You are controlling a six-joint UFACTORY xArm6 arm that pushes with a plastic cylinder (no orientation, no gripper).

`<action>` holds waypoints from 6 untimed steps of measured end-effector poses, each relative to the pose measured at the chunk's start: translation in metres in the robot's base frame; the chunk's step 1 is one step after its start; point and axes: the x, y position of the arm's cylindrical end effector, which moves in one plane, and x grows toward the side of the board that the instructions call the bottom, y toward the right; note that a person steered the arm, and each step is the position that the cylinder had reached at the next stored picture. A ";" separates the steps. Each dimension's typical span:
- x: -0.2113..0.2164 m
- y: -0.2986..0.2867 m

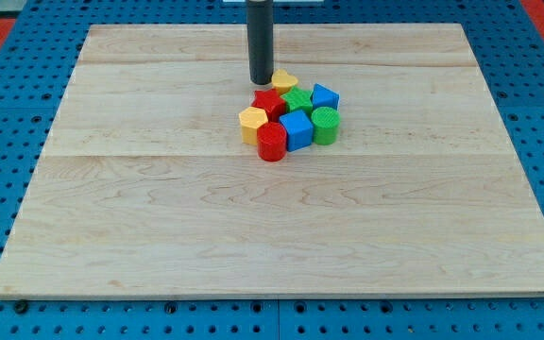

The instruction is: Push the yellow heart slightly down

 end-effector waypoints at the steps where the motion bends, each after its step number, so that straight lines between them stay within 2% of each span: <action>1: -0.015 0.025; 2: -0.001 0.049; 3: 0.003 0.043; 4: 0.001 0.042; 5: -0.022 0.022; 6: 0.011 0.016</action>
